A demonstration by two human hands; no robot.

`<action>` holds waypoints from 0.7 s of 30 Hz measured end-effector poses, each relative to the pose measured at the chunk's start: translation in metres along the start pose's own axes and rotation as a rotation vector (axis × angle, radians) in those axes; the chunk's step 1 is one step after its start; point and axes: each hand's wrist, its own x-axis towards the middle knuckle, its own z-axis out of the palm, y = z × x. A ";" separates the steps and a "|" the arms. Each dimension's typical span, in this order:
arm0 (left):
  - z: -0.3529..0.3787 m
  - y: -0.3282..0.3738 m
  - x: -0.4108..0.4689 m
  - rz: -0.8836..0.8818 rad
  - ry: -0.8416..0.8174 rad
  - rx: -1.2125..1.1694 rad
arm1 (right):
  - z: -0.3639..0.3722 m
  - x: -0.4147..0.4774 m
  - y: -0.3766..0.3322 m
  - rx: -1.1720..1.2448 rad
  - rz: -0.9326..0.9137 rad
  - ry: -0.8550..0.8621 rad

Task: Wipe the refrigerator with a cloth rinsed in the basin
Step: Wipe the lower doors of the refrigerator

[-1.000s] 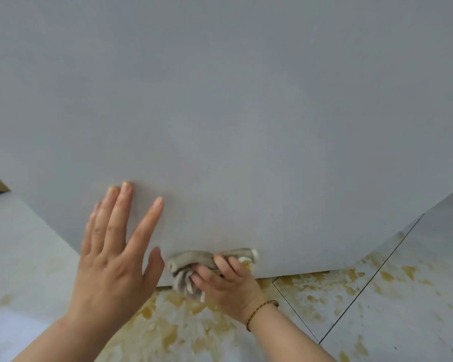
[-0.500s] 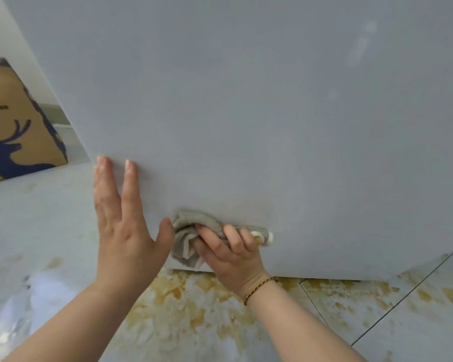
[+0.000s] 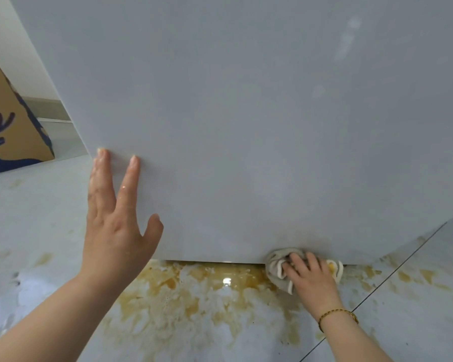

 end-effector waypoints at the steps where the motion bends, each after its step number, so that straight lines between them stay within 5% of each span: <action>1: 0.000 0.000 0.000 -0.001 -0.001 -0.002 | -0.006 -0.001 0.000 0.049 0.072 0.075; 6: 0.000 0.002 0.001 0.001 0.015 -0.005 | -0.063 0.042 0.006 0.224 0.218 0.730; 8: 0.001 0.003 0.002 -0.009 0.016 -0.017 | -0.076 0.066 0.010 0.233 0.230 0.859; 12: 0.001 0.010 0.000 -0.060 -0.008 -0.033 | -0.044 0.059 -0.007 0.156 0.210 0.741; 17: -0.005 0.009 -0.002 -0.115 -0.086 -0.005 | 0.000 0.005 -0.046 0.238 0.238 0.023; 19: -0.009 0.008 -0.003 -0.117 -0.090 -0.018 | -0.014 0.007 -0.055 0.335 0.270 0.111; 21: -0.014 0.011 -0.003 -0.141 -0.058 -0.077 | -0.047 0.020 -0.061 0.400 0.217 0.397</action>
